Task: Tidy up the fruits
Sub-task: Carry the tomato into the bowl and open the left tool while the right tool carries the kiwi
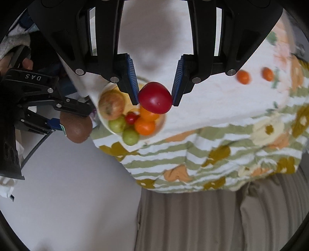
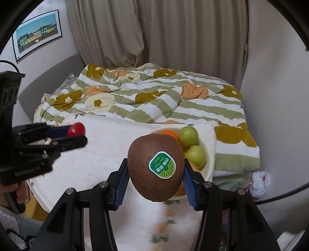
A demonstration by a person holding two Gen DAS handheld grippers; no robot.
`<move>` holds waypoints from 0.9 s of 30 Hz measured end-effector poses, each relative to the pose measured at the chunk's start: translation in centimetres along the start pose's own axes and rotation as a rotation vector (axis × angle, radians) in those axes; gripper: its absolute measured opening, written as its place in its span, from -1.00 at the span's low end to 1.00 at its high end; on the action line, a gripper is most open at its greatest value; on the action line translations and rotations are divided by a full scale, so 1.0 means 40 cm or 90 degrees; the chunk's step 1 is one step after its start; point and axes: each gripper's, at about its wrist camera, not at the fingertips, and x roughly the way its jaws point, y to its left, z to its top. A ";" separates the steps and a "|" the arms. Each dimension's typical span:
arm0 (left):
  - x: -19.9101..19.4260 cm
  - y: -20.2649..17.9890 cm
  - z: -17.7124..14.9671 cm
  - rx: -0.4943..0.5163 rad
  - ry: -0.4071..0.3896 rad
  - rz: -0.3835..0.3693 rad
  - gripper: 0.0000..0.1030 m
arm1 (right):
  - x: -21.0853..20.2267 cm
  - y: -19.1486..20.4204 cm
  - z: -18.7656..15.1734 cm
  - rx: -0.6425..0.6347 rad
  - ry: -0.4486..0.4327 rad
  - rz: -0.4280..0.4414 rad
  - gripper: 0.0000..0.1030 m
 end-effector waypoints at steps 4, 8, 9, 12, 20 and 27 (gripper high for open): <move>0.075 -0.056 -0.002 -0.026 0.026 -0.002 -0.20 | 0.015 -0.060 0.006 -0.004 0.004 0.019 -0.07; 0.123 -0.094 -0.005 -0.036 0.047 0.000 -0.20 | 0.032 -0.103 0.007 -0.001 0.010 0.035 -0.07; 0.135 -0.101 -0.006 -0.037 0.053 -0.002 -0.20 | 0.038 -0.113 0.005 0.001 0.012 0.038 -0.07; 0.182 -0.117 -0.013 -0.037 0.078 -0.005 -0.19 | 0.053 -0.134 -0.001 0.005 0.016 0.034 -0.07; 0.291 -0.120 -0.032 -0.038 0.140 -0.006 -0.20 | 0.094 -0.177 -0.019 0.033 0.034 0.036 -0.07; 0.348 -0.118 -0.042 -0.018 0.178 -0.008 -0.19 | 0.123 -0.195 -0.025 0.053 0.045 0.026 -0.07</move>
